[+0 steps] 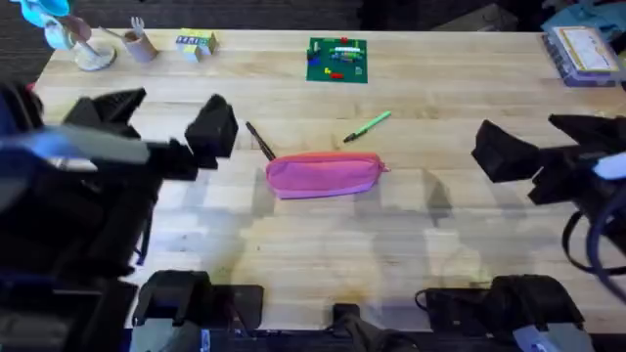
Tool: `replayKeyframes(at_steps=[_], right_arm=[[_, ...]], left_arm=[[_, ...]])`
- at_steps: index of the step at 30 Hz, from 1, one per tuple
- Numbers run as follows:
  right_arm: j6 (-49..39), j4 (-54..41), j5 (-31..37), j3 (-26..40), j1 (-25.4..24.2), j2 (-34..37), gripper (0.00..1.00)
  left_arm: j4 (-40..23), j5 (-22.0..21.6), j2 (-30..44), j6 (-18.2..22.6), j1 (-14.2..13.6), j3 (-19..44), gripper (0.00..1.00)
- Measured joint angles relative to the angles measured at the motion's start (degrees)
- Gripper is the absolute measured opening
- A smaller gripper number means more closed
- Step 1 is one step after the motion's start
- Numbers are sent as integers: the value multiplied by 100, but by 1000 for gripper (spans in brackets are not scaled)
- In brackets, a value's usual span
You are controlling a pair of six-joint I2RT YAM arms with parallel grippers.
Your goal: Unzip the bag, pick up the pens from the table one at a time and place them inside, then zip the bag closed.
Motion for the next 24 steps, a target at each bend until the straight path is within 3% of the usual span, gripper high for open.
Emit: replayKeyframes(at_steps=[8, 15, 24], right_arm=[[2, -562, -207, 916, 9, 1065, 998], [2, -1194, -229, 1613, 9, 1671, 997], [2, -1432, -229, 2018, 9, 2148, 998]], left_arm=[[-15, 218, 1368, 0, 0, 1037, 993], [-561, 338, 2374, 0, 0, 2019, 993], [-1005, 400, 3236, 0, 0, 2937, 993]])
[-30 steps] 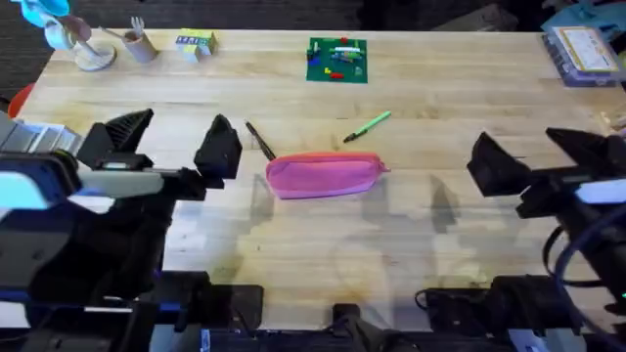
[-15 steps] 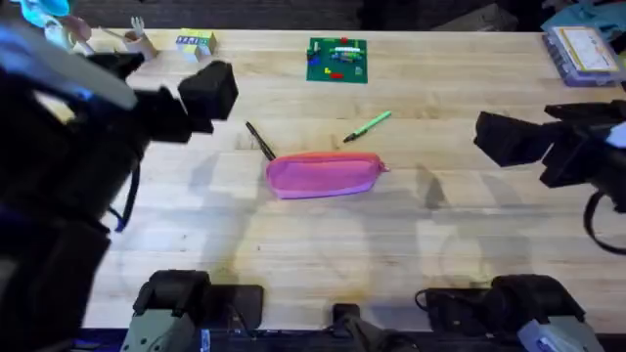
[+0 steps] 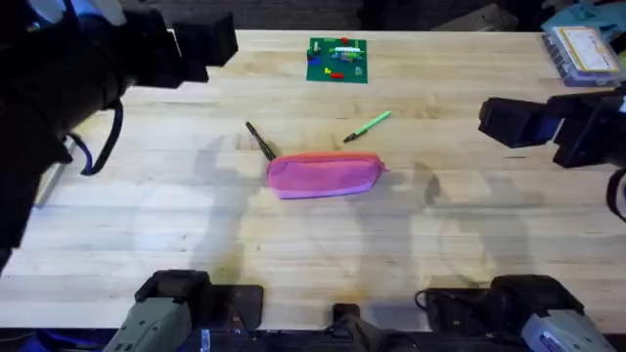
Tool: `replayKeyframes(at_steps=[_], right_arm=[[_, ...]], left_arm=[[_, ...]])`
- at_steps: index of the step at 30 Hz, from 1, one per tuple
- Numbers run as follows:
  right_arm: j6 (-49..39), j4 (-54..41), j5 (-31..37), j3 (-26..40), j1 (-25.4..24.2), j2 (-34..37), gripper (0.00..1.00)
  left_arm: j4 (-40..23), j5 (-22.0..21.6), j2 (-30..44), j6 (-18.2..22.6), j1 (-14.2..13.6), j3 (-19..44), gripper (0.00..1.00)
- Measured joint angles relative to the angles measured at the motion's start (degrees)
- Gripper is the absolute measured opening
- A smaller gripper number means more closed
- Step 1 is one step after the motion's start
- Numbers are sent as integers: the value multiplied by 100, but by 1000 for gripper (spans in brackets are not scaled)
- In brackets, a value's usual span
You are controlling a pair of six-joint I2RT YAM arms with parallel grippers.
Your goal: Unzip the bag, pick up the pens from the table one at a time and place them inside, then zip the bag closed.
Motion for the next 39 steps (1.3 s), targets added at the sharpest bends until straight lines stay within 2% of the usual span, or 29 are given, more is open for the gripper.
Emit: replayKeyframes(at_steps=[10, 11, 12, 14, 16, 22, 30, 36, 39], right_arm=[[0, -20, 0, 0, 0, 13, 997], [0, -20, 0, 0, 0, 13, 997], [0, -20, 0, 0, 0, 11, 997], [0, -17, -2, 0, 0, 12, 998], [0, -17, 0, 0, 0, 11, 998], [0, -9, 0, 0, 0, 13, 998], [0, -9, 0, 2, 0, 13, 998], [0, -9, 0, 1, 0, 11, 998], [0, -9, 0, 2, 0, 11, 998]], left_arm=[[-129, 84, 54, 0, 0, 58, 993], [-228, 92, 54, 5, 0, 58, 993], [-690, 194, 54, 152, 0, 58, 993], [-934, 367, 54, 409, 0, 58, 993], [-1169, 617, 54, 801, 0, 58, 993], [-1830, 1318, 54, 2428, -4, 58, 993], [-1955, 1599, 54, 3968, -11, 58, 993], [-2594, 1848, 84, 5442, -11, 60, 993], [-2667, 1874, 190, 5957, -11, 60, 993]])
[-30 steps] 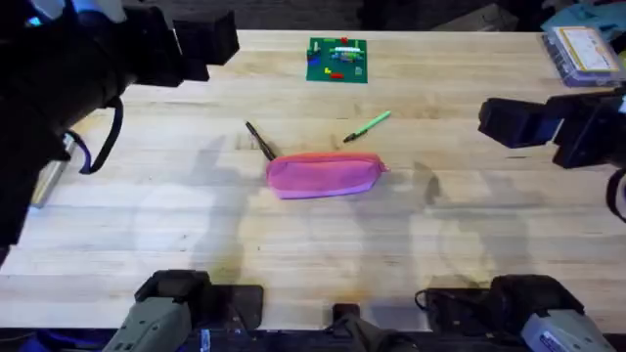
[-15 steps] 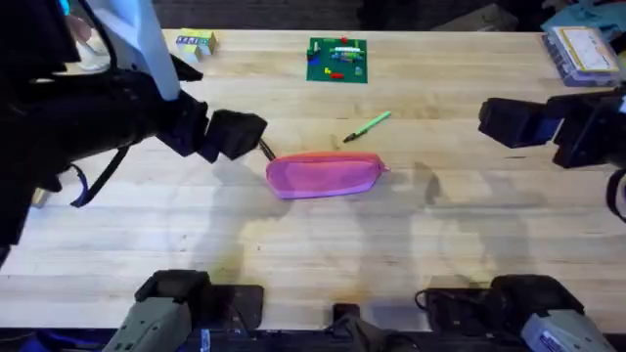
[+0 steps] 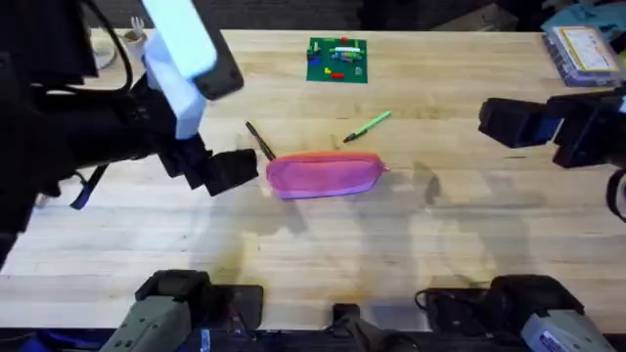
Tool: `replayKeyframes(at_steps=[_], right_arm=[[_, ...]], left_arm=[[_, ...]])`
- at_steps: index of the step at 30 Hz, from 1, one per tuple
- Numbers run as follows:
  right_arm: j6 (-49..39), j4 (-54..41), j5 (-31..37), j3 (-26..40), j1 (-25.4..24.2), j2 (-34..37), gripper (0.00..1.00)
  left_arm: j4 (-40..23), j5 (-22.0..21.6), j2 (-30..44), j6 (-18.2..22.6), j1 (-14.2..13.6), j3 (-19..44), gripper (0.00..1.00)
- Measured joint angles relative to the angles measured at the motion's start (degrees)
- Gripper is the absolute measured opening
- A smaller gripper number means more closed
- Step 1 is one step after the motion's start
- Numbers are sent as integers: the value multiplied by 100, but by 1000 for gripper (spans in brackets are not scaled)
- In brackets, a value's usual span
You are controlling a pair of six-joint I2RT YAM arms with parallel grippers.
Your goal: Unzip the bag, pick up the pens from the table one at a time and place them inside, then zip the bag closed.
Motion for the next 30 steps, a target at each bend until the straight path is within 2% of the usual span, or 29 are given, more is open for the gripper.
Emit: replayKeyframes(at_steps=[4, 15, 30], right_arm=[[0, 0, 0, 0, 0, 0, 998], [0, 0, 0, 0, 0, 2, 998], [0, 26, 0, 0, 0, 2, 998]], left_arm=[[-94, 56, 162, 340, 1, 0, 994], [-293, 385, 702, 755, 0, 0, 993], [-404, 425, 1791, 860, 0, 0, 994]])
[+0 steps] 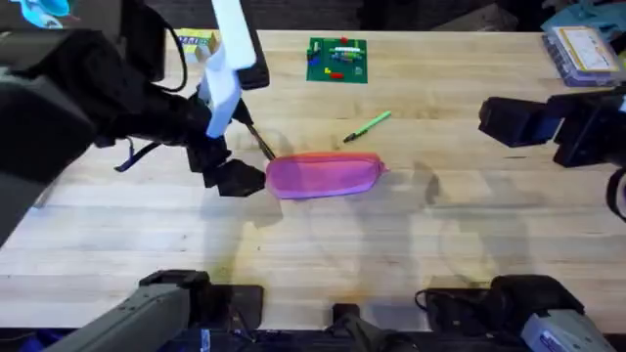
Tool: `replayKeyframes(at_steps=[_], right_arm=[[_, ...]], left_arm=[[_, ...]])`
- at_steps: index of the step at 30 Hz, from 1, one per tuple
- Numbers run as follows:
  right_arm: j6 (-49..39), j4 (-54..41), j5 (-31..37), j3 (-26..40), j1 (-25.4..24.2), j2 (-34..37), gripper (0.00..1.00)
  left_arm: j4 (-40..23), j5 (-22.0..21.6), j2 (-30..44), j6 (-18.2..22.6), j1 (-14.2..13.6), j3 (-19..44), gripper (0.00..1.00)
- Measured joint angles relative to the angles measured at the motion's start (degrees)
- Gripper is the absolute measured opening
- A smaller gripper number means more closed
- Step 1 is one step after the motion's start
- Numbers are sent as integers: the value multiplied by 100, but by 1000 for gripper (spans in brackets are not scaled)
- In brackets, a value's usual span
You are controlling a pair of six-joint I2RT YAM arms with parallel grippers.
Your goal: Unzip the bag, pick up the pens from the table one at a time and place them inside, then zip the bag closed.
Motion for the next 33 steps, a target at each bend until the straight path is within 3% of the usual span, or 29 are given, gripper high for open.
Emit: replayKeyframes(at_steps=[5, 17, 28, 30, 33], right_arm=[[0, 0, 0, 0, 0, -2, 998], [0, 0, 0, 0, 0, 0, 998], [0, 4, 0, 0, 0, -2, 998], [0, 4, 0, 0, 0, 0, 998], [0, 4, 0, 0, 0, 0, 998]], left_arm=[[-55, 0, 525, 0, -40, 0, 995], [181, -31, 1391, 83, -676, 0, 995], [187, -46, 1450, 83, -699, 0, 995], [189, -44, 1450, 86, -699, 0, 948], [197, -43, 1450, 92, -699, 0, 787]])
